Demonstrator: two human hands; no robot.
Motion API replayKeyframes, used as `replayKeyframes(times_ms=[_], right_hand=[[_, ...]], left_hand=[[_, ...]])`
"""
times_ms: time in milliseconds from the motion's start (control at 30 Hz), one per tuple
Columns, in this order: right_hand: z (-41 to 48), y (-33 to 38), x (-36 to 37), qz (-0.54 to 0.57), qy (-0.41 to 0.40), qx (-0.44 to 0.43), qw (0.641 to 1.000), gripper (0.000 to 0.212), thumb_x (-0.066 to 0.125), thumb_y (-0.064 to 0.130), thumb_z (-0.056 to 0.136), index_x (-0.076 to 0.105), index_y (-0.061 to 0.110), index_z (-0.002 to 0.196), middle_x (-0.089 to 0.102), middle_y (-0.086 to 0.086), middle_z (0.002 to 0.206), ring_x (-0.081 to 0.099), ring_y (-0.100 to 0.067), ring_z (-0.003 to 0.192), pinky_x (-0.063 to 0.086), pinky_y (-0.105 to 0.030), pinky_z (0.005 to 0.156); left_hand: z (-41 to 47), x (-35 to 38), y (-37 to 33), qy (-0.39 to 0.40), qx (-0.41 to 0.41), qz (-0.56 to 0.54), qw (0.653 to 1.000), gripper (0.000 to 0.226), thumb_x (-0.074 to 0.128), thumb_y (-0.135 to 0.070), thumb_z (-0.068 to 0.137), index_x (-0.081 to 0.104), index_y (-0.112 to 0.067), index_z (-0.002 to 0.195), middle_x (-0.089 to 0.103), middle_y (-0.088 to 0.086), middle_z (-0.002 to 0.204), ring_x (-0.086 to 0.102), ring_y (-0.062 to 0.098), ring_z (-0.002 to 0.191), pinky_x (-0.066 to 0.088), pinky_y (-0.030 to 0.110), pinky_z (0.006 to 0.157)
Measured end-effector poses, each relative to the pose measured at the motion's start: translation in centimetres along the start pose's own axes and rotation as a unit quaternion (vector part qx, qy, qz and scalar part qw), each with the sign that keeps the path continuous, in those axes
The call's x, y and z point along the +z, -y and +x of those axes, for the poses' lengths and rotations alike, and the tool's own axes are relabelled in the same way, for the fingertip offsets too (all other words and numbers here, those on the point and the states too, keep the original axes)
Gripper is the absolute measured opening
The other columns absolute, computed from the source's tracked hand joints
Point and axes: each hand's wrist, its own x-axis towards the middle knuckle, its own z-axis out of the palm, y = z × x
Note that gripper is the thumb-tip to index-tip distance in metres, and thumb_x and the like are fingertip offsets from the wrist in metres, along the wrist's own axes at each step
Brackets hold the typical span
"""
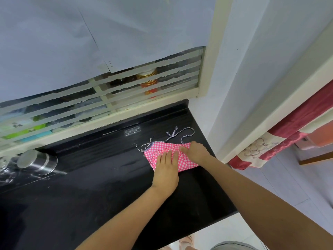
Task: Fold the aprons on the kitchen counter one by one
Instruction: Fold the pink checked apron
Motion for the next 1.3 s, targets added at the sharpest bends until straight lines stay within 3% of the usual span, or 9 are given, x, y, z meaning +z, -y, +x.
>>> replayKeyframes(times_ms=[200, 333, 533, 633, 867, 1000, 1100, 1200, 1300], right_hand=[[-1.2, 0.4, -0.8, 0.173, 0.020, 0.038, 0.984, 0.062, 0.054, 0.044, 0.093, 0.044, 0.001, 0.135, 0.057, -0.013, 0.125, 0.057, -0.025, 0.111, 0.044, -0.030, 0.085], [-3.4, -0.6, -2.2, 0.329, -0.008, -0.032, 0.944, 0.059, 0.060, 0.048, 0.088, 0.044, 0.012, 0.132, 0.055, -0.005, 0.125, 0.057, -0.017, 0.107, 0.053, -0.032, 0.087], [-7.7, -2.2, -4.5, 0.314, 0.025, -0.164, 0.935, 0.075, 0.071, 0.054, 0.072, 0.036, 0.028, 0.134, 0.047, 0.006, 0.136, 0.052, -0.011, 0.118, 0.045, -0.033, 0.103], [-9.3, -1.6, -4.7, 0.359, 0.108, -0.181, 0.909, 0.043, 0.064, 0.043, 0.081, 0.049, 0.028, 0.119, 0.062, 0.005, 0.114, 0.063, -0.010, 0.102, 0.051, -0.033, 0.097], [-11.4, 1.8, -2.8, 0.352, -0.003, -0.166, 0.921, 0.053, 0.042, 0.046, 0.096, 0.036, 0.014, 0.138, 0.055, 0.007, 0.115, 0.056, -0.007, 0.098, 0.046, -0.020, 0.082], [-13.4, 2.1, -1.1, 0.318, -0.353, -0.194, 0.858, 0.075, 0.054, 0.053, 0.090, 0.027, 0.007, 0.143, 0.032, 0.012, 0.149, 0.035, -0.008, 0.135, 0.031, -0.024, 0.112], [-14.1, 3.8, -1.7, 0.179, -0.013, -0.197, 0.964, 0.103, 0.077, 0.059, 0.065, 0.022, 0.026, 0.145, 0.044, 0.012, 0.138, 0.045, -0.003, 0.126, 0.037, -0.029, 0.110], [-15.2, 2.1, -3.0, 0.260, -0.033, -0.270, 0.926, 0.088, 0.077, 0.042, 0.075, 0.018, 0.046, 0.140, 0.043, 0.038, 0.121, 0.047, 0.022, 0.108, 0.039, -0.002, 0.089], [-14.8, 2.9, -3.8, 0.192, -0.081, -0.229, 0.951, 0.084, 0.068, 0.049, 0.081, 0.019, 0.034, 0.147, 0.043, 0.016, 0.137, 0.046, 0.001, 0.123, 0.037, -0.019, 0.102]], left_hand=[[3.9, -3.8, 0.6, 0.058, -0.014, 0.008, 0.998, 0.048, 0.051, -0.003, 0.085, 0.047, -0.008, 0.132, 0.058, 0.011, 0.123, 0.057, 0.027, 0.110, 0.043, 0.031, 0.087], [5.1, -6.7, 2.1, 0.119, -0.081, -0.137, 0.980, 0.017, 0.056, -0.019, 0.088, 0.065, -0.009, 0.099, 0.068, 0.009, 0.104, 0.064, 0.028, 0.097, 0.043, 0.031, 0.073], [2.2, -9.6, 3.7, 0.309, -0.209, -0.640, 0.672, 0.042, 0.078, -0.008, 0.074, 0.062, -0.010, 0.113, 0.067, 0.011, 0.114, 0.064, 0.029, 0.106, 0.050, 0.045, 0.096], [1.0, -10.3, 3.8, 0.340, -0.184, -0.704, 0.596, 0.054, 0.076, -0.008, 0.069, 0.058, -0.007, 0.120, 0.065, 0.015, 0.120, 0.062, 0.033, 0.112, 0.049, 0.047, 0.096], [-0.7, -11.9, 3.3, 0.242, -0.228, -0.726, 0.602, 0.059, 0.085, -0.009, 0.063, 0.061, -0.002, 0.116, 0.068, 0.016, 0.112, 0.065, 0.032, 0.105, 0.052, 0.047, 0.092], [-1.0, -12.6, 3.3, 0.109, -0.293, -0.734, 0.603, 0.043, 0.080, -0.005, 0.070, 0.062, -0.002, 0.109, 0.070, 0.016, 0.105, 0.068, 0.032, 0.095, 0.056, 0.045, 0.084], [-1.6, -12.9, 3.1, 0.073, -0.294, -0.730, 0.613, 0.038, 0.079, -0.007, 0.074, 0.063, -0.004, 0.108, 0.070, 0.015, 0.103, 0.070, 0.030, 0.090, 0.058, 0.040, 0.074], [-1.9, -13.2, 3.1, 0.057, -0.297, -0.733, 0.610, 0.042, 0.080, -0.008, 0.072, 0.062, -0.002, 0.110, 0.070, 0.016, 0.103, 0.070, 0.031, 0.091, 0.058, 0.042, 0.078], [-2.2, -13.3, 3.5, 0.043, -0.300, -0.741, 0.599, 0.042, 0.081, -0.009, 0.071, 0.061, -0.003, 0.108, 0.070, 0.014, 0.103, 0.069, 0.031, 0.092, 0.057, 0.043, 0.080]])
